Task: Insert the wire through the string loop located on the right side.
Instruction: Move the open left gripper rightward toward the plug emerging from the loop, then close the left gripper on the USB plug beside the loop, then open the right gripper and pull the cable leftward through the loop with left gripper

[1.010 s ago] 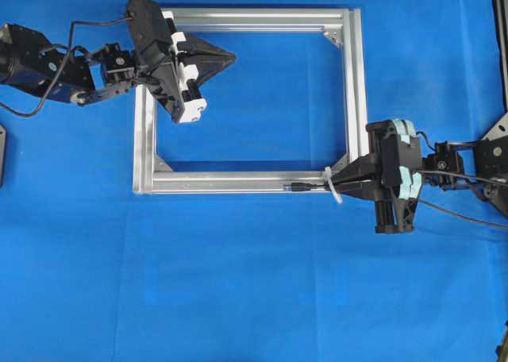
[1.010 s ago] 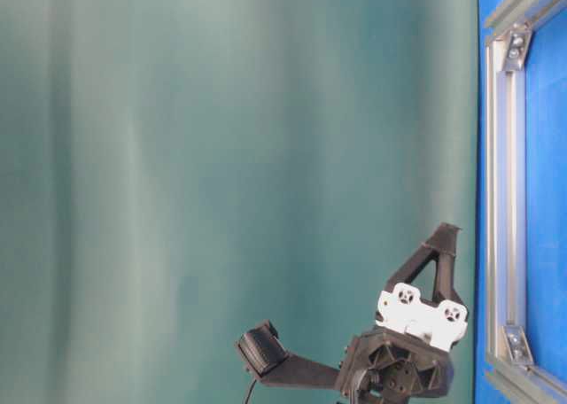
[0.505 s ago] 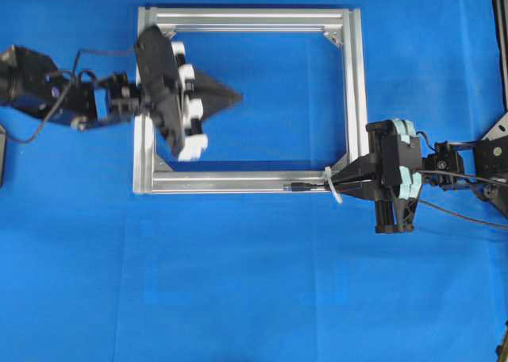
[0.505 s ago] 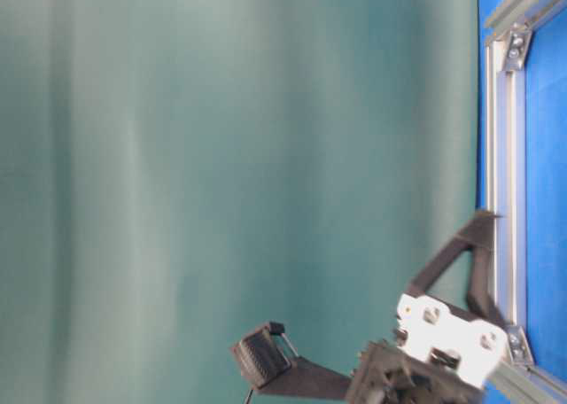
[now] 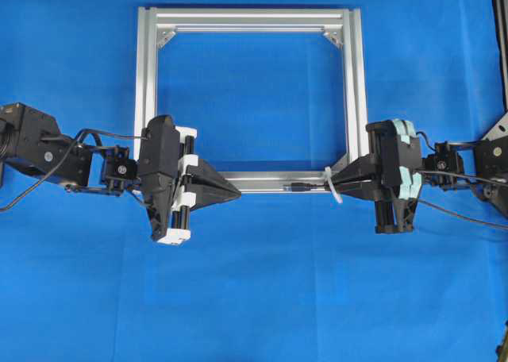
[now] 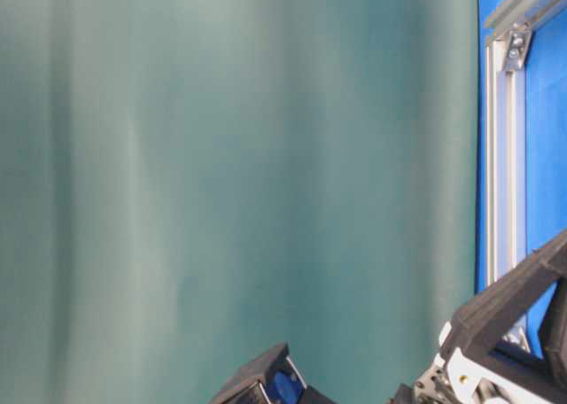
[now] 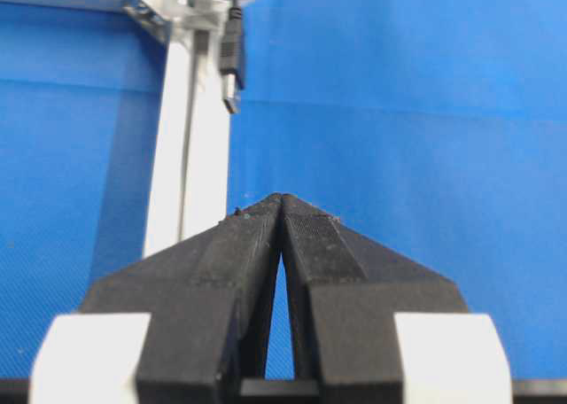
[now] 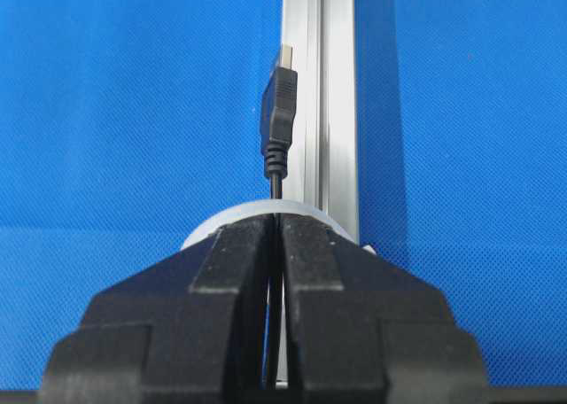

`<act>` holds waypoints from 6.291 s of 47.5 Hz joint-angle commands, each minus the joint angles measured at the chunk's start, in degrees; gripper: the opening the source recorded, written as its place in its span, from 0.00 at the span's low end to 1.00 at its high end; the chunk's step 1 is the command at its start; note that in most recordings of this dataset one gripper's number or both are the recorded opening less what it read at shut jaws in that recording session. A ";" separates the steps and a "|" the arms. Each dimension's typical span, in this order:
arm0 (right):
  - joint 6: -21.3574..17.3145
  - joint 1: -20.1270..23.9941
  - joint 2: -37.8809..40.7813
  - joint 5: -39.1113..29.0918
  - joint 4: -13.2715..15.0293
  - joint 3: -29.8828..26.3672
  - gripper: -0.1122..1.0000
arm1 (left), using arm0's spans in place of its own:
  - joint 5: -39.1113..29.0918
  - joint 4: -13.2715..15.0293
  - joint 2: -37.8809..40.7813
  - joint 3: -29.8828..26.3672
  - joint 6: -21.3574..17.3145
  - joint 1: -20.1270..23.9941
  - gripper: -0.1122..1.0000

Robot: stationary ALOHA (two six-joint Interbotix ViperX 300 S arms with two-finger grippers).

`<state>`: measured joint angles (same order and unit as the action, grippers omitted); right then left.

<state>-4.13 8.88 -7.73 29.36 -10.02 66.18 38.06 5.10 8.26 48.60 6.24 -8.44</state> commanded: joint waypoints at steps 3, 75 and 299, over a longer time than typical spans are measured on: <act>0.00 0.18 -0.44 0.44 -0.09 -0.88 0.07 | 0.00 -0.18 -1.93 -0.79 0.09 0.26 0.10; 0.09 0.18 -0.35 0.44 0.00 -0.79 0.07 | -15.29 -0.26 8.53 -24.61 -0.88 3.60 0.26; 0.18 -0.09 -4.39 -2.72 -2.64 3.25 0.93 | -12.39 -0.62 -10.55 9.67 -0.35 2.64 0.17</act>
<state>-3.96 8.70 -11.43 26.37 -12.83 69.79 24.96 4.57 1.05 56.25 5.80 -5.54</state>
